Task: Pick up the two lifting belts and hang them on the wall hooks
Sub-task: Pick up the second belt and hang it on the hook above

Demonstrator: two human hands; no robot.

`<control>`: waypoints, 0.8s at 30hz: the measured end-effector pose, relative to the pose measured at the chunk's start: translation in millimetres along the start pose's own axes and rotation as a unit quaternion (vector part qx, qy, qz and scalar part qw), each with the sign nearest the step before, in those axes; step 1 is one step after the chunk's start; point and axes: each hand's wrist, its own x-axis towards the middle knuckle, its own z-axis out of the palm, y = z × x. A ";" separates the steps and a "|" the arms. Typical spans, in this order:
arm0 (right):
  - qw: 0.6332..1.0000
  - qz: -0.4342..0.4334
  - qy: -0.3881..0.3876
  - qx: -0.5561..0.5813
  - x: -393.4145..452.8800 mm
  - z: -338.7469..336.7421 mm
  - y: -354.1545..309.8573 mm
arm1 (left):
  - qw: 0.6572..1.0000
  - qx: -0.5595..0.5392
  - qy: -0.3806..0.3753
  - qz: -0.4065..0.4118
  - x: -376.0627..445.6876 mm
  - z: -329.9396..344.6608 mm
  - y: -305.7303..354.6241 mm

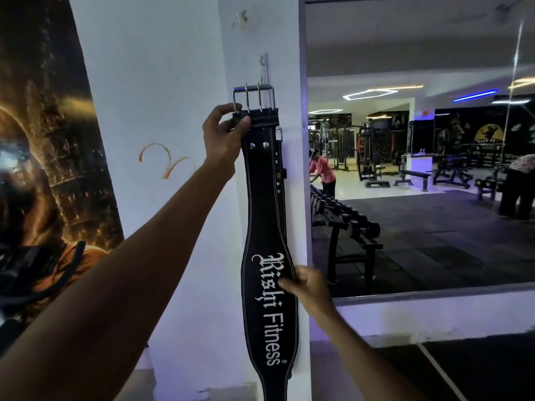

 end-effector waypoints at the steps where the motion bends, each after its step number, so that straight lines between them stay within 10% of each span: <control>1: 1.000 0.018 -0.010 0.001 -11.2 -0.1 14.4 | 1.000 0.001 0.002 -0.003 -1.1 -1.3 -0.8; 6: 0.999 0.022 -0.022 -0.013 -11.2 -6.4 7.8 | 1.000 -0.002 0.003 -0.008 -5.0 -3.4 -5.8; 16: 0.971 -0.231 0.058 0.017 102.1 -7.3 -217.7 | 0.999 -0.010 -0.040 0.000 -15.8 2.2 -10.0; 24: 0.966 -0.198 0.129 0.102 117.3 7.1 -234.3 | 0.996 0.012 -0.081 -0.032 -18.9 -9.2 -12.0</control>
